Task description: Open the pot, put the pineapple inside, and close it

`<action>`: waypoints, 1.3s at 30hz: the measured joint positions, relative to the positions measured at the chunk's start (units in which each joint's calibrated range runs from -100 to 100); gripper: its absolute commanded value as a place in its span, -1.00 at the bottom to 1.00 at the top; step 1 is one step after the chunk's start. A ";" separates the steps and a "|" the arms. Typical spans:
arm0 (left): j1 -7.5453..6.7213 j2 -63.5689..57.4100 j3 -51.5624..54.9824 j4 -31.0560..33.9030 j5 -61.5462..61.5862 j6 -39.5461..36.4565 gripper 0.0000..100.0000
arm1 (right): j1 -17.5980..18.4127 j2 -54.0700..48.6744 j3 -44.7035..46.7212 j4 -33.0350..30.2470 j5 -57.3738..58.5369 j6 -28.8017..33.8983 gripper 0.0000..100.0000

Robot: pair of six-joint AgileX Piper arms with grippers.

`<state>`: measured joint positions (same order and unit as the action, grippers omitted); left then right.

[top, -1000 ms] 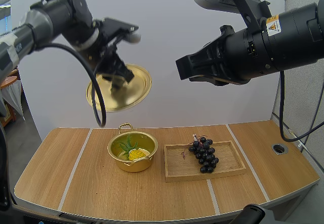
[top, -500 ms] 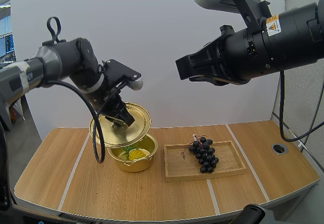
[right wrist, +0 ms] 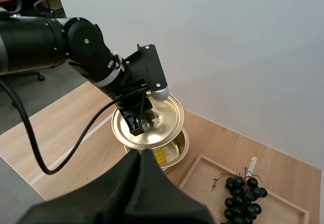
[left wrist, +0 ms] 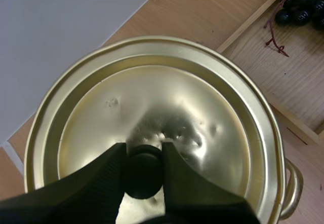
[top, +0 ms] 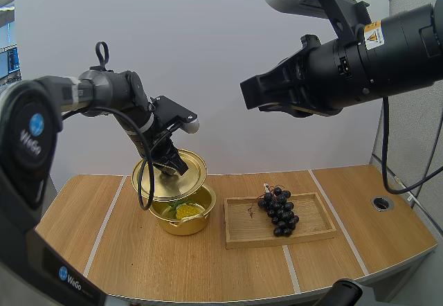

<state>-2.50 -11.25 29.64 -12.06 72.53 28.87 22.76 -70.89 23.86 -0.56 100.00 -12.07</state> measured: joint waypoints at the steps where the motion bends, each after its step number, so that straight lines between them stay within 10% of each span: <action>1: 0.00 1.07 -0.37 -0.23 -0.18 0.41 -1.00 | 0.00 0.00 0.00 0.00 0.00 0.00 -1.00; 39: 0.00 15.14 -5.13 -4.78 5.01 3.01 -1.00 | 0.00 0.00 0.00 0.00 0.00 0.00 -1.00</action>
<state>-2.50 3.89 24.51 -16.83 77.54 31.88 22.76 -70.89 23.86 -0.56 100.00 -12.07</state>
